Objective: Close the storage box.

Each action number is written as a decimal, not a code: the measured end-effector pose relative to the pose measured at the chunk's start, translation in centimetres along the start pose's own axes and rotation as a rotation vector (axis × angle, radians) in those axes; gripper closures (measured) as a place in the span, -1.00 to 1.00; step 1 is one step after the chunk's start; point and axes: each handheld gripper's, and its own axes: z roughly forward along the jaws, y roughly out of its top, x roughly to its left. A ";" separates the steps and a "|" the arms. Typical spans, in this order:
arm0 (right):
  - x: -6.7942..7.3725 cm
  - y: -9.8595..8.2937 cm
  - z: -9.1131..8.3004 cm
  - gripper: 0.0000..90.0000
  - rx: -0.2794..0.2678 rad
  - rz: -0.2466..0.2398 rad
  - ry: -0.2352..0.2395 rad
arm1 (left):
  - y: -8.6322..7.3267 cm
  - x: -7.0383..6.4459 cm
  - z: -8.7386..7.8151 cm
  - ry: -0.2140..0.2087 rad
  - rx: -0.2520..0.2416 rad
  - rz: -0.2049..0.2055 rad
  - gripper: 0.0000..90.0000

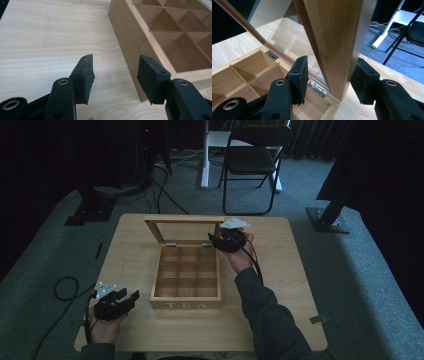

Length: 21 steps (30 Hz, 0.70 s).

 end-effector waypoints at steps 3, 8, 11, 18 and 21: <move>0.2 -0.2 -0.2 0.10 -0.009 0.018 -0.010 | 1.0 -0.5 0.0 -0.015 -0.006 0.023 0.02; 0.6 -0.6 -0.4 0.09 -0.024 0.035 -0.026 | 3.4 -1.5 0.2 -0.037 -0.031 0.062 -0.05; 0.8 -0.6 -0.5 0.09 -0.028 0.034 -0.035 | 4.5 -1.9 0.1 -0.045 -0.044 0.079 -0.06; 1.0 -0.6 -1.1 0.11 -0.034 0.037 -0.046 | 6.9 -2.5 0.1 -0.039 -0.057 0.089 0.02; 1.2 -0.5 -1.6 0.12 -0.037 0.025 -0.049 | 7.9 -2.8 0.1 -0.035 -0.067 0.094 0.08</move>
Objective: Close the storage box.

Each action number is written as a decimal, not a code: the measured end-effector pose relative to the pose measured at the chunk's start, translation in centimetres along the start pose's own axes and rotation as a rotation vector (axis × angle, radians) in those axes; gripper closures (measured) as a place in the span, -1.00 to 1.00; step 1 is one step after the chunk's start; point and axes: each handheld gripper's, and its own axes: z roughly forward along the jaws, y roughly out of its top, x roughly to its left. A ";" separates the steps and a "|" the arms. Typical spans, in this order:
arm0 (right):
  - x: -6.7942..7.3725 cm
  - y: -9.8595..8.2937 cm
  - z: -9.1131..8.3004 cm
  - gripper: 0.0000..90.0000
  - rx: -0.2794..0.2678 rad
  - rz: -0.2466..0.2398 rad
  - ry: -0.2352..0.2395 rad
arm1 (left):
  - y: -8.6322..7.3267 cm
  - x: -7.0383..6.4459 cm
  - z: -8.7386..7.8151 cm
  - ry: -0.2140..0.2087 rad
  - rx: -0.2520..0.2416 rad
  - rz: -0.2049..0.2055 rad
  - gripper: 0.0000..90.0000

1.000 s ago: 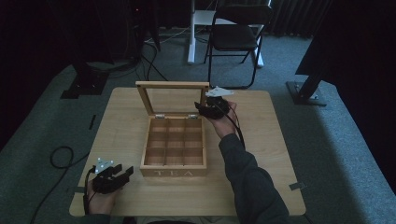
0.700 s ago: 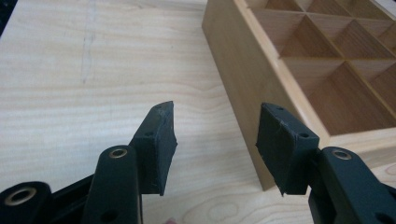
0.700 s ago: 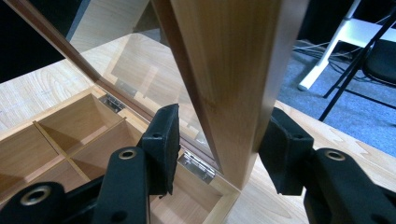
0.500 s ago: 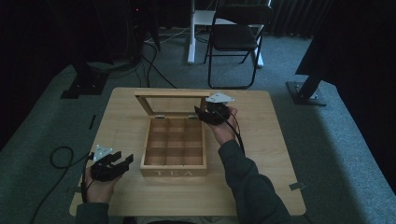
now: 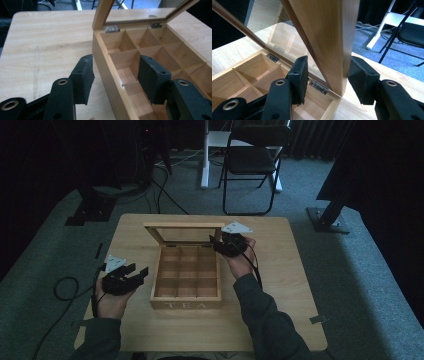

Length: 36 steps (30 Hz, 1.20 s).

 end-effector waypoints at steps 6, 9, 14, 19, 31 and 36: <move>0.5 0.3 -0.8 0.12 -0.001 -0.033 -0.001 | 1.6 -0.1 0.0 0.005 -0.026 -0.017 0.23; 0.5 0.2 -0.9 0.11 0.004 -0.034 0.000 | 2.0 -0.2 0.0 0.007 -0.036 -0.022 0.28; 0.9 -0.3 -1.3 0.10 0.005 -0.029 0.002 | 3.1 -0.6 -0.1 0.012 -0.071 -0.029 0.35; 1.0 -0.8 -1.7 0.11 -0.002 -0.021 0.012 | 3.8 -1.0 0.0 0.019 -0.080 -0.018 0.44; 1.5 -1.8 -2.3 0.10 0.010 -0.027 0.025 | 4.1 -1.4 -0.1 0.016 -0.089 -0.017 0.52; 1.6 -2.4 -2.7 0.09 0.014 -0.019 0.020 | 3.7 -1.5 -0.2 0.010 -0.080 -0.015 0.52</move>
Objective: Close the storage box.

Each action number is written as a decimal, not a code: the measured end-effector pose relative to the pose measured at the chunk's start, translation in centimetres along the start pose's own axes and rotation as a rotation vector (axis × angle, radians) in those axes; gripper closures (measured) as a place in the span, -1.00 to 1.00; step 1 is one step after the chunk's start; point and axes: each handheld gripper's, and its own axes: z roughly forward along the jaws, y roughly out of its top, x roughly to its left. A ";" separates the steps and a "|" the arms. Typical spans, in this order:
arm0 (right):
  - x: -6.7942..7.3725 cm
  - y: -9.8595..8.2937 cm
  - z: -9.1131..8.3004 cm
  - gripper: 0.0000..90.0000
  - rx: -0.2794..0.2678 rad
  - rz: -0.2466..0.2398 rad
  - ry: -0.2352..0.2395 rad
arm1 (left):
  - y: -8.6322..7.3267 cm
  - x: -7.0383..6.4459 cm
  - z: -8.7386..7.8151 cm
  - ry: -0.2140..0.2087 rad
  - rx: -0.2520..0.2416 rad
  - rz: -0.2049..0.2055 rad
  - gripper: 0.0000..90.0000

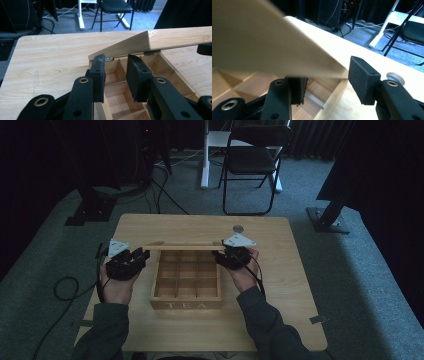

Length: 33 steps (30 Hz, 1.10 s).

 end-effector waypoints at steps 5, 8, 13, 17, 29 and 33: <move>0.2 -1.0 -1.0 0.16 0.009 -0.028 -0.001 | -0.4 0.0 -0.1 -0.004 0.003 -0.004 0.52; 0.3 -1.3 -1.7 0.24 0.012 -0.022 0.010 | -0.7 0.0 -0.2 -0.008 0.005 -0.004 0.52; 0.9 -1.1 -2.9 0.25 0.008 -0.029 -0.009 | -1.0 0.0 -0.3 -0.011 0.010 -0.004 0.52; 1.4 -1.0 -3.7 0.23 0.019 -0.032 -0.018 | -1.4 0.0 -0.4 -0.012 0.016 -0.004 0.52; 2.5 -0.9 -4.7 0.10 0.049 -0.004 0.006 | -2.6 -0.1 -0.4 -0.016 0.044 0.000 0.50; 2.6 -0.9 -4.7 0.08 0.058 -0.015 0.010 | -3.3 0.1 -0.3 -0.021 0.041 -0.019 0.50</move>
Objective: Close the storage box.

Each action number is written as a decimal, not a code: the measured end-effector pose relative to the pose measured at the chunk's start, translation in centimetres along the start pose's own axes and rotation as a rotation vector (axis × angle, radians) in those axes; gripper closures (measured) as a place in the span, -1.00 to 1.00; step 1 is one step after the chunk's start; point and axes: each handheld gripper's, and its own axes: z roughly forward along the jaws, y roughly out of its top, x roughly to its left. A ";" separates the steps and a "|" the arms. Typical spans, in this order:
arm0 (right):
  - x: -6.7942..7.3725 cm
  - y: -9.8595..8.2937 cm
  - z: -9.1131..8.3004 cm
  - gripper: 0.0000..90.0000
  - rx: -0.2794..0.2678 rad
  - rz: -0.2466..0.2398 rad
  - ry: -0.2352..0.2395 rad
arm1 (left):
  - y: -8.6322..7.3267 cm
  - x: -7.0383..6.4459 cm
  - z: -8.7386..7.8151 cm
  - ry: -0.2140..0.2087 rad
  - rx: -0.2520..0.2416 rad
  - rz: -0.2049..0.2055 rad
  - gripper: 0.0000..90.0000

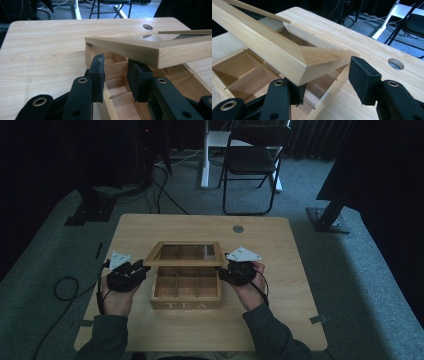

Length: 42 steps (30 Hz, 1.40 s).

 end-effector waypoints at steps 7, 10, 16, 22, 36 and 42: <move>0.3 -0.6 0.1 0.08 0.015 0.005 0.013 | -0.9 0.6 -0.4 0.002 -0.009 -0.036 0.44; 0.3 -0.6 0.1 0.09 0.017 0.012 0.016 | -1.2 0.6 -1.2 -0.003 -0.026 -0.038 0.40; 0.8 -1.1 0.2 0.10 0.024 0.017 0.014 | -1.9 0.2 -1.8 -0.016 -0.012 -0.011 0.31; 1.3 -2.5 0.3 0.11 0.035 0.048 0.026 | -2.9 -0.2 -1.4 -0.006 0.019 0.003 0.27; 1.8 -3.4 -0.1 0.08 0.051 0.054 0.046 | -3.8 -0.4 -1.2 -0.008 0.026 0.009 0.28; 2.1 -3.8 -0.6 0.06 0.051 0.051 0.054 | -4.3 -0.4 -1.3 -0.009 0.029 0.003 0.28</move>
